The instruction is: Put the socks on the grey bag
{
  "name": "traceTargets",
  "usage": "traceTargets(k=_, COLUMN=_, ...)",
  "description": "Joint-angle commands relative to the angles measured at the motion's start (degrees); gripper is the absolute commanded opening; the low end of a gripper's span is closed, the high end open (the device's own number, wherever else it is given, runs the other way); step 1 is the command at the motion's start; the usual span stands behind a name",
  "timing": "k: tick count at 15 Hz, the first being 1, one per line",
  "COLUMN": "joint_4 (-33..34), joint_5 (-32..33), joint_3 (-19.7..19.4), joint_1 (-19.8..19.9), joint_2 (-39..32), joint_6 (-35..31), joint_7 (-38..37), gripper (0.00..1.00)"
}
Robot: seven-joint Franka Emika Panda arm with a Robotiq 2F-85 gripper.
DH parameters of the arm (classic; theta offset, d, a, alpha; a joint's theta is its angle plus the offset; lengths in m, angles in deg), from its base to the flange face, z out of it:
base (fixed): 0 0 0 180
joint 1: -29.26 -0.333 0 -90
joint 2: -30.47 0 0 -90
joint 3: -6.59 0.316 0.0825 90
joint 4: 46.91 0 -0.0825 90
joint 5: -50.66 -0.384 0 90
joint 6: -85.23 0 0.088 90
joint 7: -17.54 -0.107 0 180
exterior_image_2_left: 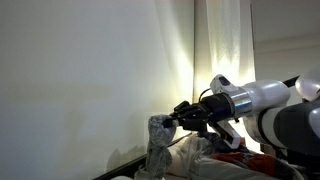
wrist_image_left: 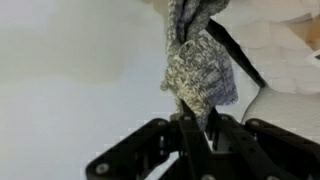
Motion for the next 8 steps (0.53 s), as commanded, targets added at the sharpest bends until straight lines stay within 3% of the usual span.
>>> traceTargets(k=1, joint_4=-7.02, joint_5=5.11, joint_3=4.92, joint_1=6.80, joint_2=-2.40, joint_6=0.00, joint_7=6.45, gripper=0.04)
traceTargets(k=8, joint_4=-15.79, joint_5=9.11, joint_3=10.81, joint_1=16.22, joint_2=-8.96, joint_6=0.00, joint_7=17.52, gripper=0.04)
